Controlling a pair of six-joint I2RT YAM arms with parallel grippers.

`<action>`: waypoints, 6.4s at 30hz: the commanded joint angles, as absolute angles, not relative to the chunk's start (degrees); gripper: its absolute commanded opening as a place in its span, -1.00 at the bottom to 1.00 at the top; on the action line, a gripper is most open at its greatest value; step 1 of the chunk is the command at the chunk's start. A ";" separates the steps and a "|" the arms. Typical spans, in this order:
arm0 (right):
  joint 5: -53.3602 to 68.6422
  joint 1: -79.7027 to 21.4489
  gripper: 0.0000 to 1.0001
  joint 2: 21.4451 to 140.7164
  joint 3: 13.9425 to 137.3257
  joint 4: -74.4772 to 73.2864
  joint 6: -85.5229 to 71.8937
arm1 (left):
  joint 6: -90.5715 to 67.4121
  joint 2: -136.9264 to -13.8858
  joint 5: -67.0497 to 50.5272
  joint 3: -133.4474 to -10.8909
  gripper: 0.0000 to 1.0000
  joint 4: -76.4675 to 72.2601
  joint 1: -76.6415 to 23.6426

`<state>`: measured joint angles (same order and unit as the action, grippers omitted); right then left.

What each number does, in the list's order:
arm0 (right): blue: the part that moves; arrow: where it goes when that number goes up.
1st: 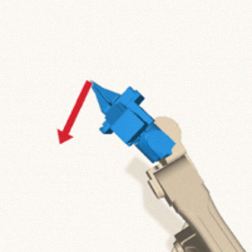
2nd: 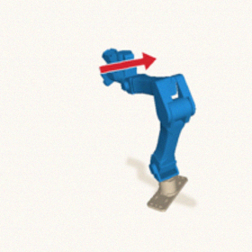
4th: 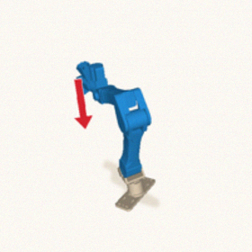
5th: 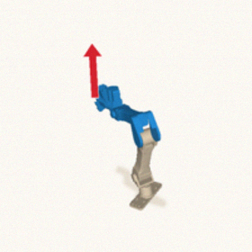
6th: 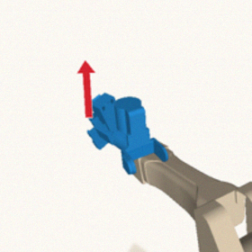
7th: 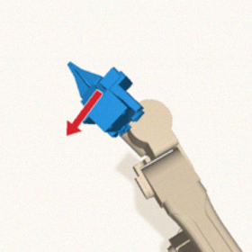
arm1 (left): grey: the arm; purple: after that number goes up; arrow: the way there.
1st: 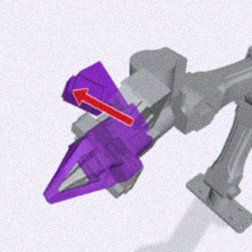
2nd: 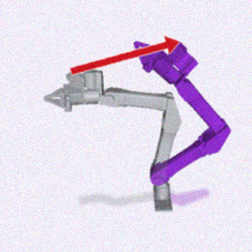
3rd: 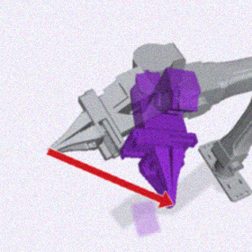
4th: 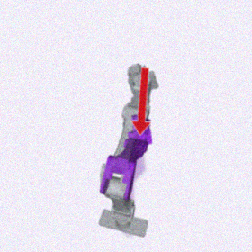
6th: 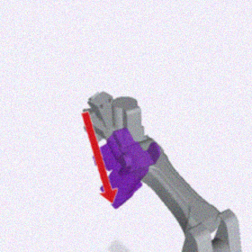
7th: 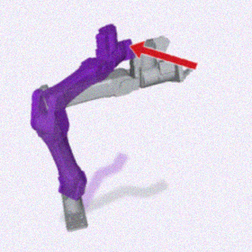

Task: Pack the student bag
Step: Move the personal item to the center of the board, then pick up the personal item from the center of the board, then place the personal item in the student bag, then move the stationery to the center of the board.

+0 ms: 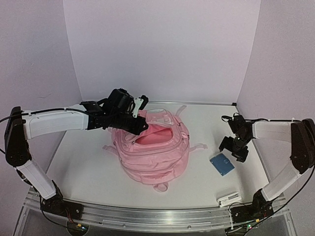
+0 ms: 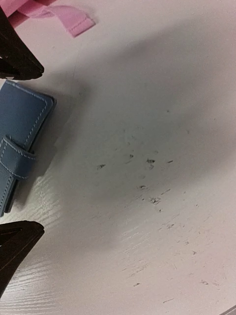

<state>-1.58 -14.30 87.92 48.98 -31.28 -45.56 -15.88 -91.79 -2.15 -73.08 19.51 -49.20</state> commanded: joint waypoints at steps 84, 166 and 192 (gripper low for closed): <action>42.97 -37.74 -1.00 92.26 72.59 -18.94 -56.90 | -7.75 -89.12 -31.69 -79.71 -0.99 9.73 -44.03; 7.70 -50.17 0.25 71.65 34.10 -44.31 -89.04 | -19.52 -93.25 -29.30 -76.94 -1.00 4.46 -35.64; -11.83 -47.38 0.71 82.39 54.49 -42.09 -72.46 | -20.22 -88.96 -26.75 -74.66 -1.00 6.42 -35.51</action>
<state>-7.72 -49.15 82.16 51.46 -29.71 -74.95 -19.53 -95.04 -29.09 -74.47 12.58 -37.04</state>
